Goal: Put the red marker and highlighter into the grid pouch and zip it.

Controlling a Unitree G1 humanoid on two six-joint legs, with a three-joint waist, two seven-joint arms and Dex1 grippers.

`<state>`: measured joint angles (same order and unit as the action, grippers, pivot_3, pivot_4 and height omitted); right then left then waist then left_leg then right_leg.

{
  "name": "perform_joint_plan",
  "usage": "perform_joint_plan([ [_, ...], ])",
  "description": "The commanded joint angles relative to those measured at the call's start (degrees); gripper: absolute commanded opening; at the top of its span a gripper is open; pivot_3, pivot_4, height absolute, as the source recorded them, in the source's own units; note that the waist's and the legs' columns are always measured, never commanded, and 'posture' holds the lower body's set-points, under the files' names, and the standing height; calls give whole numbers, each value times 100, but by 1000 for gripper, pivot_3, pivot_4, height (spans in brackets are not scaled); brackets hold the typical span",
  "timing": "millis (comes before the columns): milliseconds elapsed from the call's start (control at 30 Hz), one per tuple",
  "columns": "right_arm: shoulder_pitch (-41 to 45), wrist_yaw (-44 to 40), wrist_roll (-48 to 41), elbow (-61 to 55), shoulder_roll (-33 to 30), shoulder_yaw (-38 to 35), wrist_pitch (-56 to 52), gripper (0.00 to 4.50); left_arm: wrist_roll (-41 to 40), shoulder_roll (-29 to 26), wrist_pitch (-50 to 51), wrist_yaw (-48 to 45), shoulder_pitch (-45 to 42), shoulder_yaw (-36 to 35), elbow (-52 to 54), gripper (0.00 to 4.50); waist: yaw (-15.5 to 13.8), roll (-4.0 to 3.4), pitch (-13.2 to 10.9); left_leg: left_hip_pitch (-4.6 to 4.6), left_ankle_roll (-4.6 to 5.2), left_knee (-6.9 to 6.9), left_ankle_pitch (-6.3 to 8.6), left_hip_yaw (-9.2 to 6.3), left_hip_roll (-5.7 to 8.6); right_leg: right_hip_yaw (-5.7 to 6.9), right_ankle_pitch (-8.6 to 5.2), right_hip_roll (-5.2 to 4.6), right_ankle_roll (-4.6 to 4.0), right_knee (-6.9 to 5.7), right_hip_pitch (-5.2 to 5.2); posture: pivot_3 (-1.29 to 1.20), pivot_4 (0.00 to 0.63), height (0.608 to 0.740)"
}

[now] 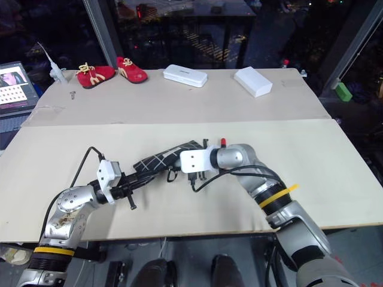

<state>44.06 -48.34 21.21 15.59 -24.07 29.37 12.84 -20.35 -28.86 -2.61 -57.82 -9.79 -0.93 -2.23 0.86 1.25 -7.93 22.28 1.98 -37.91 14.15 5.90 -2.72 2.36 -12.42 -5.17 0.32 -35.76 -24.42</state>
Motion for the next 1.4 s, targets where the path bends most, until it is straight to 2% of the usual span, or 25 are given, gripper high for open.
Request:
perform_joint_plan([
  [33, 143, 271, 57, 75, 105, 72, 861, 1044, -131, 27, -22, -7, -103, -51, 198, 0, -4, 0, 0, 0, 0, 0, 0, 1, 0, 0, 0, 0, 0, 0, 0, 0, 150, 740],
  [133, 171, 270, -44, 209, 191, 23, 1044, 1044, -128, 56, -25, 5, -103, -49, 197, 0, -3, 0, 0, -1, 0, 0, -1, 8, 2, 0, 0, -2, 0, 1, 2, 0, 150, 740],
  [200, 191, 151, -246, 240, 249, -108, 884, 2047, -119, 76, -35, 21, -67, -43, 223, 0, -1, 0, 0, -1, -1, 0, -1, 12, 0, -1, 0, -1, 0, 0, 1, 0, 150, 740],
  [233, 217, 94, -302, 257, 242, -163, 807, 2158, -118, 83, -40, 28, -40, -45, 236, 0, 1, 0, 0, -2, -1, 0, -1, 15, -1, -1, 0, 0, 0, -1, 1, 0, 150, 740],
  [333, 387, 127, -334, 473, 94, -424, 633, 3137, -115, 89, -37, 47, 60, -56, 290, 0, 21, 0, 0, -3, -1, 0, -1, 26, -5, -2, 0, 2, -1, -4, 0, 0, 150, 740],
  [467, 379, -334, -974, 412, -158, -815, 417, 3137, -109, 76, -17, 48, 63, -74, 293, 0, -9, 0, 0, -4, -2, 0, -1, 30, -4, -2, 0, -1, -2, -2, 2, 0, 150, 740],
  [533, 191, -1054, -1669, 13, -445, -1088, -292, 3137, -100, 72, -35, 55, 64, -94, 264, 0, -22, 0, 0, -3, -2, 0, -1, 30, -3, -1, 0, -2, -2, 0, 3, 0, 150, 740],
  [633, -247, -2311, -2730, -892, -1194, -1351, -1801, 3137, -95, 74, -52, 59, 67, -108, 230, 0, -65, 0, 0, 1, 3, 0, 1, 20, -4, 0, 0, -4, -2, 5, 4, 0, 150, 740],
  [700, -501, -2800, -3358, -1310, -1605, -1606, -2461, 3137, -80, 91, -66, 69, 84, -99, 226, 0, -77, 0, 0, 2, 9, 0, 6, 3, -3, 0, 0, -9, -1, 11, 4, 0, 150, 740],
  [767, -629, -2879, -3718, -1404, -1797, -1898, -2896, 3137, -76, 96, -68, 72, 99, -96, 231, 0, -67, 0, 0, 2, 11, 0, 8, 2, -2, 0, 0, -9, -1, 14, 4, 0, 150, 740],
  [833, -580, -2563, -3861, -1250, -1749, -2179, -3245, 3137, -83, 93, -55, 80, 105, -101, 236, 0, -5, 0, -1, -4, 11, 0, 8, 4, -5, -3, 3, -7, -5, 11, 4, 0, 150, 740],
  [900, -480, -1990, -3596, -992, -1629, -2272, -3387, 3137, -91, 80, -45, 84, 119, -113, 246, 0, 13, 0, -1, -14, 10, 0, 7, 7, -8, -5, 5, -2, -10, 8, 8, 0, 150, 740],
  [1000, -411, -1104, -3021, -645, -1460, -2154, -3706, 3137, -92, 70, -16, 121, 151, -134, 278, 0, 0, 0, -1, -26, 4, 0, 3, 11, -11, -6, 3, 2, -18, 2, 10, 0, 150, 740],
  [1167, -234, 315, -2512, -268, -852, -2106, -4981, 3137, -104, 36, 33, 205, 265, -195, 407, 0, -7, 0, -1, -2, 1, 0, 2, 16, -8, -8, 2, -1, -19, -1, -8, 0, 150, 740],
  [1400, 34, 1209, -2261, 211, -274, -2180, -5521, 3137, -169, -29, 109, 321, 278, -349, 426, 0, -5, 0, -1, 11, 2, 1, 2, 22, -6, -8, 3, -4, -15, -1, -19, 0, 150, 740],
])
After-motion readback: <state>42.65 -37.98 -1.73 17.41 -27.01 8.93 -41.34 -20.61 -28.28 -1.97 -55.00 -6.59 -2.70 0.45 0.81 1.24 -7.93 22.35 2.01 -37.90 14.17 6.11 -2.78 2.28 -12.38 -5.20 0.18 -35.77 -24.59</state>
